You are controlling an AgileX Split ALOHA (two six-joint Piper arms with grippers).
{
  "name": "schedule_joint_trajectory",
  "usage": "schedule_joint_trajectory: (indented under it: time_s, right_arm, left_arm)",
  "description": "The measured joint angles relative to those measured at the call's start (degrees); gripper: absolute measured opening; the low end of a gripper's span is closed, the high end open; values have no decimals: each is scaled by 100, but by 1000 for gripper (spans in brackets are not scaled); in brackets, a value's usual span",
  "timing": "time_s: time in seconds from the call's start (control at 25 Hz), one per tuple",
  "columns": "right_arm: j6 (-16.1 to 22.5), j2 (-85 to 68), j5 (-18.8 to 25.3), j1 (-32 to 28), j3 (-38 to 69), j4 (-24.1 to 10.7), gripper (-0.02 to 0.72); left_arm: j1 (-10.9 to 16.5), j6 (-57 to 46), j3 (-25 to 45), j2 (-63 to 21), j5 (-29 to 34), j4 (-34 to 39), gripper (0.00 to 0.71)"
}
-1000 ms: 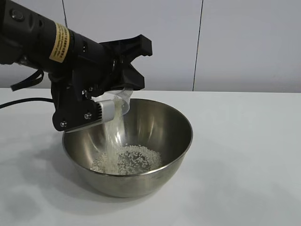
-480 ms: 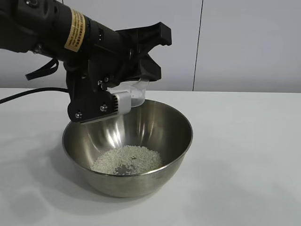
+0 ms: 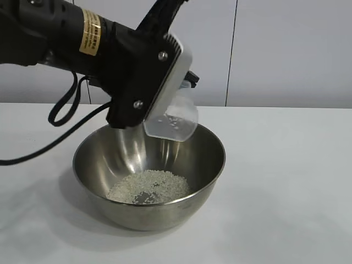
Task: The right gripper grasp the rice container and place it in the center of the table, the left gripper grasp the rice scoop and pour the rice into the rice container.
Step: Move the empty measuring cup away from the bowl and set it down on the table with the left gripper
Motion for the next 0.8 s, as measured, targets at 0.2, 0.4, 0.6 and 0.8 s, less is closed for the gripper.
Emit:
schedule_joint_trajectory:
  time_s: [0.2, 0.4, 0.6, 0.8]
  right_arm:
    - [0, 0, -5, 0, 0, 0, 610]
    - [0, 0, -5, 0, 0, 0, 610]
    - [0, 0, -5, 0, 0, 0, 610]
    - [0, 0, -5, 0, 0, 0, 610]
  left_arm:
    - [16, -1782, 459, -127, -1780, -2084, 3]
    - [425, -2179, 1326, -630, -2261, -3955, 3]
    - [1160, -2468, 2396, -754, -2285, -4060, 3]
    - [1890, -2657, 2975, -489, -2285, -3653, 3]
